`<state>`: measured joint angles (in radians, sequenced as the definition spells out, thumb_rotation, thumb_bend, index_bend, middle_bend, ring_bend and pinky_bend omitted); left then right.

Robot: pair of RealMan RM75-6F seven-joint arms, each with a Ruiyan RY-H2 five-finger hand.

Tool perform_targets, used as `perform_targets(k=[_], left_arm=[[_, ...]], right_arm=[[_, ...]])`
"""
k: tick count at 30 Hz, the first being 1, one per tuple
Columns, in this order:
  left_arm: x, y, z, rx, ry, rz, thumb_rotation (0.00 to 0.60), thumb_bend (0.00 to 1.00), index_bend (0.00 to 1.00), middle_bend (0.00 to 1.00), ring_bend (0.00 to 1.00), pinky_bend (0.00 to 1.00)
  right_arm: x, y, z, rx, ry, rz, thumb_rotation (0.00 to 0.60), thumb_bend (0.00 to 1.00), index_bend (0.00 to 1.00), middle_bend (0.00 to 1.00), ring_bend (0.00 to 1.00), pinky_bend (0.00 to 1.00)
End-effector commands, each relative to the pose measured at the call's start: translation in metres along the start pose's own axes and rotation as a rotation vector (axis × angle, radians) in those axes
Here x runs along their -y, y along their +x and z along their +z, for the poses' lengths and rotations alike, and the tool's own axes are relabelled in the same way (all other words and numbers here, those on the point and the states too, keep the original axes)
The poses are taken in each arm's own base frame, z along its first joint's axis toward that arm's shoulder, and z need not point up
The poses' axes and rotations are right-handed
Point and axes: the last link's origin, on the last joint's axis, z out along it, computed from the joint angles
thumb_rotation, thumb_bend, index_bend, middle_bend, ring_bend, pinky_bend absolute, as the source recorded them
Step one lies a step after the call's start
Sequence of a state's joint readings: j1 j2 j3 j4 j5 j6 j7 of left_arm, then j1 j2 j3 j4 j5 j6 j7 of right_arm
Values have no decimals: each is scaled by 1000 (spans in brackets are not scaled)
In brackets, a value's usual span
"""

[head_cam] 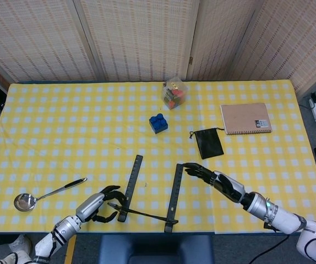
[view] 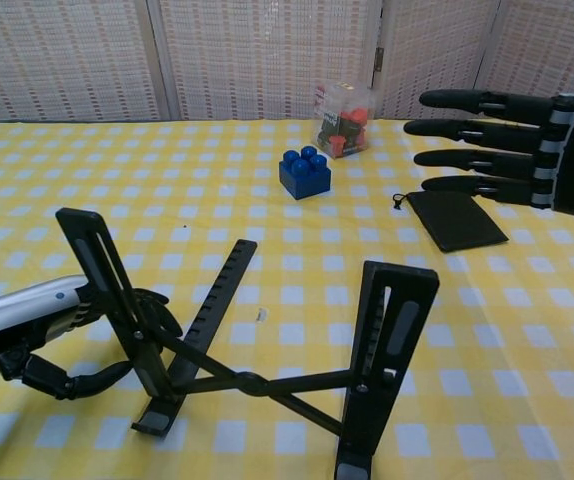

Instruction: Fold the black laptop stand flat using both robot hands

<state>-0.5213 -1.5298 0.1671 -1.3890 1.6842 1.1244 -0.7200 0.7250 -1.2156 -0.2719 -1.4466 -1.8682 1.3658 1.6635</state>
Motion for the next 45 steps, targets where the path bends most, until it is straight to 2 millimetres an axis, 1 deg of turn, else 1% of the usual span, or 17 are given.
perform_targets(k=[1,4,6,8,9,10,11,13,15,18,22,24,28,29,31,34,45], left_arm=[[-1,1,-3,10,1,2,600,498,128,216,15,0],[-3,3,-7,5,1,4,600,497,63,175,0,0],[-3,6,-11,-2,4,10,600,497,51,166,0,0],[-3,9,-14,-11,7,22,600,497,46,160,0,0],[-3,11,-17,-16,8,28,600,497,43,158,0,0],[-3,13,-20,-23,10,35,600,497,39,155,0,0],[-4,15,-22,-28,12,41,600,497,35,153,0,0],[-4,19,-27,-36,17,58,600,497,31,151,0,0],[-5,22,-32,-43,23,78,600,497,24,150,0,0],[-7,28,-39,-57,31,113,600,497,10,147,0,0],[-9,31,-44,-70,41,140,600,497,0,139,0,0],[-11,32,-46,-74,43,143,600,497,0,139,0,0],[-13,35,-47,-84,45,149,600,497,0,139,0,0],[-13,35,-47,-85,46,149,600,497,0,139,0,0],[-13,36,-47,-87,48,151,600,497,0,139,0,0],[-13,36,-48,-91,51,147,600,497,0,139,0,0],[-9,41,-50,-110,66,141,600,497,0,139,0,0]], right_arm=[[-4,-1,-1,-8,-35,-116,0,0,0,0,0,0],[-9,-5,0,-17,-76,-230,0,0,0,0,0,0],[-13,-10,2,-7,-106,-288,0,0,0,0,0,0],[-16,-14,4,8,-132,-335,18,0,0,0,0,0],[-16,-16,5,15,-140,-358,58,0,0,0,0,0],[-17,-19,6,23,-151,-386,127,0,0,0,0,0],[-18,-20,7,30,-159,-404,173,0,0,0,0,0],[-17,-24,11,49,-170,-445,292,0,0,0,0,0],[-16,-28,13,64,-177,-472,328,0,0,0,0,0],[-13,-32,17,89,-189,-521,346,0,0,0,0,0],[-11,-35,18,114,-215,-581,443,0,0,0,0,0],[-10,-37,19,129,-225,-598,471,0,0,0,0,0],[-9,-42,22,152,-231,-632,568,9,0,0,0,0],[-9,-43,23,158,-231,-635,582,19,0,0,0,0],[-9,-47,26,173,-230,-645,599,68,0,0,0,0],[-10,-54,30,190,-226,-638,600,123,0,0,0,0],[-20,-74,54,185,-189,-615,600,123,0,0,0,0]])
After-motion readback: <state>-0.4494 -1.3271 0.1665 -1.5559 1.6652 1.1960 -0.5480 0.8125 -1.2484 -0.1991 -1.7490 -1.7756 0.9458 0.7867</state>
